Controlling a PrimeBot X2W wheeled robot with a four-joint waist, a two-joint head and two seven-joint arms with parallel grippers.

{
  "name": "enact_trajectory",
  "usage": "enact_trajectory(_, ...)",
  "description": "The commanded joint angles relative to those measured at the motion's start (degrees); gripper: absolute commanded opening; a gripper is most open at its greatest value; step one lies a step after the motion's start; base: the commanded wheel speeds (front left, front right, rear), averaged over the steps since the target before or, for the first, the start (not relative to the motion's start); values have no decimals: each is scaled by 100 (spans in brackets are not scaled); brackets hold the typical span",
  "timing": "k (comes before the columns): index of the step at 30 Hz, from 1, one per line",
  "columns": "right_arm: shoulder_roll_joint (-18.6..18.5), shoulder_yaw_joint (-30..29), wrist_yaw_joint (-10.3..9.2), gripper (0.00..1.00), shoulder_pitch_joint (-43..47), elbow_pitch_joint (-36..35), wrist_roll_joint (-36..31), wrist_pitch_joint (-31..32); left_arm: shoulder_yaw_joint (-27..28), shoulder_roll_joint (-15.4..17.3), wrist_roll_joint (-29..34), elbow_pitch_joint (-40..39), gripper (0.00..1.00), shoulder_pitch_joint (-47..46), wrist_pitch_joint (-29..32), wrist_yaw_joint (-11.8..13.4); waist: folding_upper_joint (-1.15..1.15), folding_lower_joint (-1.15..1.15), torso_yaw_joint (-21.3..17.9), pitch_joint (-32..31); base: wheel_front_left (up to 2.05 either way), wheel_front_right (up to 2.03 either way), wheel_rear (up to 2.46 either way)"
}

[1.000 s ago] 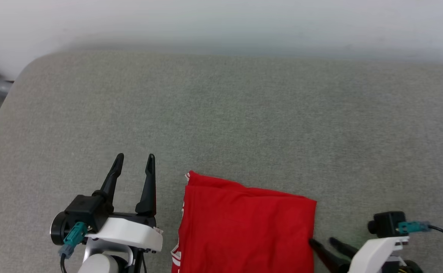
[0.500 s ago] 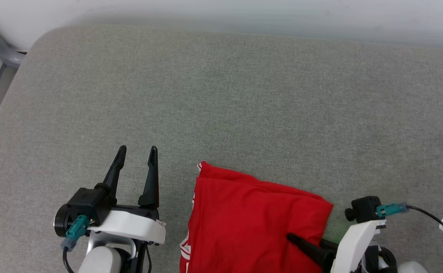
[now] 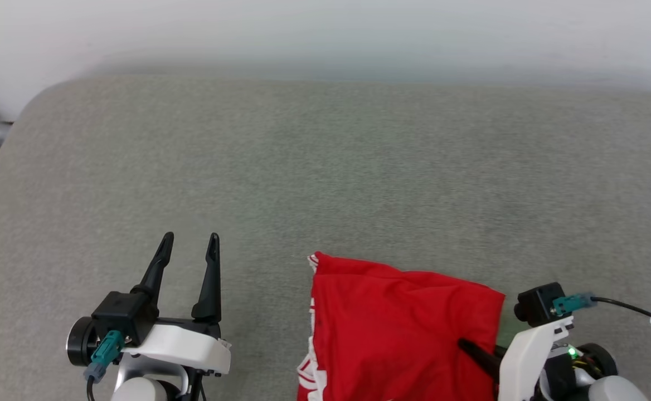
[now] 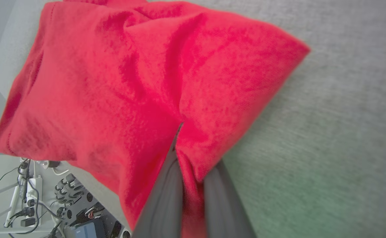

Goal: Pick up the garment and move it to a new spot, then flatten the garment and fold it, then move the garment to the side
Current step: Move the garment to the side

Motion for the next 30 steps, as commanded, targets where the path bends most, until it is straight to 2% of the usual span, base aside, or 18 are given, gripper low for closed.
enact_trajectory(1, -60, -59, -10, 0, -50, -9, -102, 24, 17, 33, 35, -8, 100, 42, -12, -23, 0, 0, -235, -137, 0, 0, 0)
enact_trajectory(10, -302, -714, -9, 0, 10, -73, -1019, 318, 8, 128, 76, -120, 100, 79, 0, -7, 0, 0, -1194, -98, 0, 0, 0)
enact_trajectory(19, -467, -1133, -10, 0, -483, 214, -1386, 387, -40, 251, 112, -335, 100, -122, 106, -5, 0, 0, -2064, 284, 0, 0, 0)
enact_trajectory(24, -626, -1336, -10, 0, -1028, 559, -1742, 178, -74, 339, 113, -496, 100, -299, 205, -35, 0, 0, -2318, 658, 0, 0, 0)
enact_trajectory(30, -714, -1925, -10, 0, -1758, 1066, -2186, -213, -107, 485, 197, -717, 100, -592, 321, -86, 0, 0, -2364, 1160, 0, 0, 0)
